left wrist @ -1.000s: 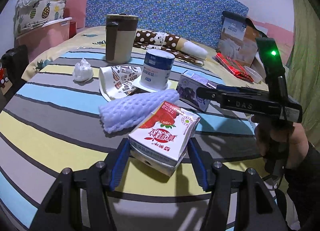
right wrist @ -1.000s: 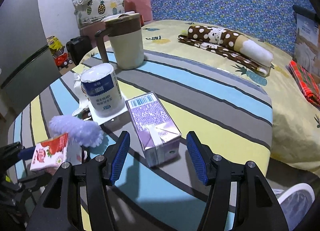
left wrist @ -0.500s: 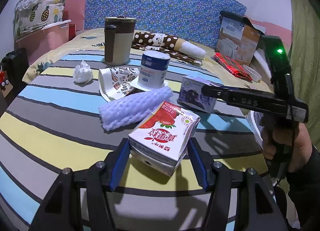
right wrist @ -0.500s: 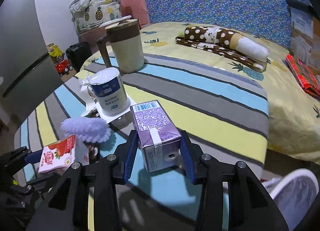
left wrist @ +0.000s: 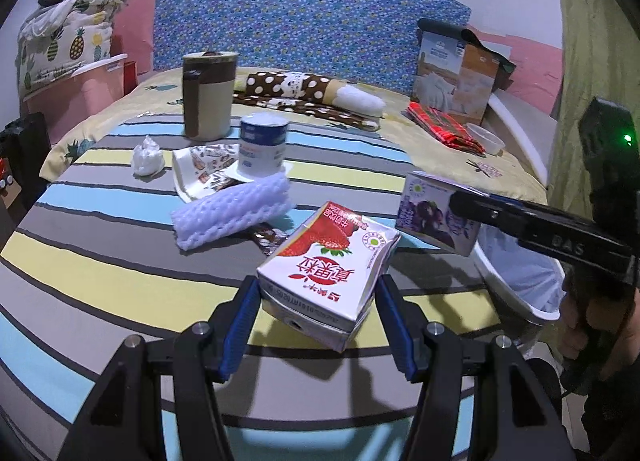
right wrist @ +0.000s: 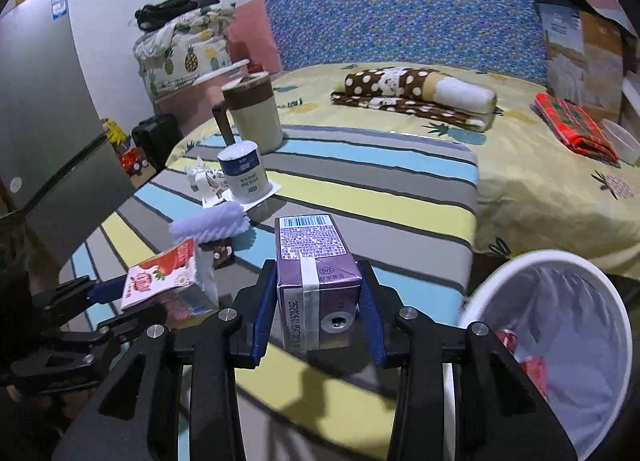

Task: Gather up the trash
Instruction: 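Carry both cartons over the white bin and open both tools to drop them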

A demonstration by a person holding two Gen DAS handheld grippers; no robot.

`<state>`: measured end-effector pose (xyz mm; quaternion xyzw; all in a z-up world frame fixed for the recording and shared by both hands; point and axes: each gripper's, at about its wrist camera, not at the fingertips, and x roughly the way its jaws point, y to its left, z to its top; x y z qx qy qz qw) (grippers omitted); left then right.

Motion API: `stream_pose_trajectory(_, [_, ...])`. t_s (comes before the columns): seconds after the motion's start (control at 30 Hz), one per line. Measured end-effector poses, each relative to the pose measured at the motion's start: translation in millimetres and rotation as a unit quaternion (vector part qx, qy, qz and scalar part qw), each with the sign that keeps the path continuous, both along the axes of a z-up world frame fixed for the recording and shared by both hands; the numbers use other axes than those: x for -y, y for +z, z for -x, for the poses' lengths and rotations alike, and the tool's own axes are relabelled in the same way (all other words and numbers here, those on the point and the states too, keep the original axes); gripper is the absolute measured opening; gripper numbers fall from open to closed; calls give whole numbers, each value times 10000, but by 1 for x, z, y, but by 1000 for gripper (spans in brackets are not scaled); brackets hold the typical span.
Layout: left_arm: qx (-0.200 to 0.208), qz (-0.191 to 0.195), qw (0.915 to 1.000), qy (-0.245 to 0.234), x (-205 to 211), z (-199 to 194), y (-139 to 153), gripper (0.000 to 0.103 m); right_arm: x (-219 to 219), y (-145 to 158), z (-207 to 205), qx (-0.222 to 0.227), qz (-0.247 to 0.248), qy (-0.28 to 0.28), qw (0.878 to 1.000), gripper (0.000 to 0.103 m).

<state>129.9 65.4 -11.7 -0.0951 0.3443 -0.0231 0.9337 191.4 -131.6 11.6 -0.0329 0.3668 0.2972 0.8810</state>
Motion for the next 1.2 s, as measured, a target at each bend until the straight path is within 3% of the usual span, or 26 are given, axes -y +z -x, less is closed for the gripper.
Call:
stream_pose_trajectory(0.67, [72,-108,9959,-897,90,0,18,61,77,4,40,158,-264,-942,9951,41])
stream_pose_trajectory(1.2, [50,-149,9859,-1668,164,-27,15,61,140,-15,49,-112,-309,-1835,9825,41])
